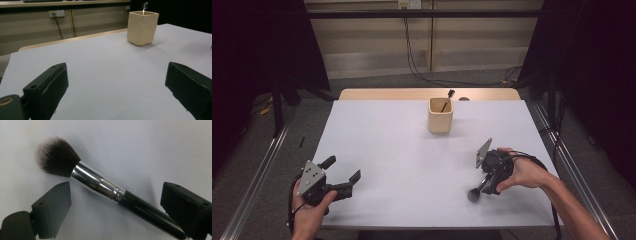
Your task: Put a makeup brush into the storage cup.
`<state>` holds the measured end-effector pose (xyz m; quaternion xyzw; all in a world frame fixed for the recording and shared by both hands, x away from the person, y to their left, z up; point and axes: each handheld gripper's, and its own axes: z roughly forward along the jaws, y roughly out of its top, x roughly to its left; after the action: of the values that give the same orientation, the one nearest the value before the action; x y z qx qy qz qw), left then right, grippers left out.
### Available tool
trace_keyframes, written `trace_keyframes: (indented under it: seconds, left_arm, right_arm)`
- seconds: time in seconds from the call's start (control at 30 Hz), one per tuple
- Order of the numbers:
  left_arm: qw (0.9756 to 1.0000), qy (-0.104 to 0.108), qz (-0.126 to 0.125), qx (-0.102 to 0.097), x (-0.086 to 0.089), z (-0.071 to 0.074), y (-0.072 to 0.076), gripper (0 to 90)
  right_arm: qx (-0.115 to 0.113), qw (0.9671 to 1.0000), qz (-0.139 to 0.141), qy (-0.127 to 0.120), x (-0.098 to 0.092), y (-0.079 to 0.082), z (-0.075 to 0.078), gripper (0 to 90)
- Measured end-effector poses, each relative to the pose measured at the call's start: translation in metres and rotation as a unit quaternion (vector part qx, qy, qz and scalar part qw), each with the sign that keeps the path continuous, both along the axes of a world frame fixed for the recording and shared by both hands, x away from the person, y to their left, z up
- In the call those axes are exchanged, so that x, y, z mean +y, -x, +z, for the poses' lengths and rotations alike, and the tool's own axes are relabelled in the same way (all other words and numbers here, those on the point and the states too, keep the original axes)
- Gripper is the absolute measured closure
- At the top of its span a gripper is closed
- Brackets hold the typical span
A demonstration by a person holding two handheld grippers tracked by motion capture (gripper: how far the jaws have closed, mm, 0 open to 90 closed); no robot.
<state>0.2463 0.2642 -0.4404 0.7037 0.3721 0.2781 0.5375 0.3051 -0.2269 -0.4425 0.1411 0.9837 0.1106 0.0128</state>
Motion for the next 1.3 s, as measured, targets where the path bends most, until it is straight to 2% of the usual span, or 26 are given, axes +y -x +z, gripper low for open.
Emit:
trace_keyframes:
  seconds: [0.33, 0.63, 0.67, 1.3]
  left_arm:
    - [1.0000, -0.006, -0.002, 0.000, -0.0007, 0.0000, -0.0006, 4.8]
    - [1.0000, -0.005, -0.002, 0.000, -0.0005, -0.0002, 0.0004, 4.8]
    - [1.0000, 0.000, -0.003, 0.000, -0.0009, -0.0002, 0.0005, 4.8]
    - [1.0000, -0.003, -0.006, 0.001, -0.0011, -0.0004, 0.0016, 4.8]
  right_arm:
    - [0.010, 0.9995, 0.022, 0.019, 0.0064, 0.0015, -0.0092, 26.2]
    - [0.019, 0.9992, 0.035, 0.011, 0.0051, 0.0021, -0.0085, 37.1]
    - [0.019, 0.9991, 0.036, 0.013, 0.0056, 0.0027, -0.0080, 38.8]
    - [0.029, 0.9982, 0.050, 0.014, 0.0063, 0.0028, -0.0048, 67.5]
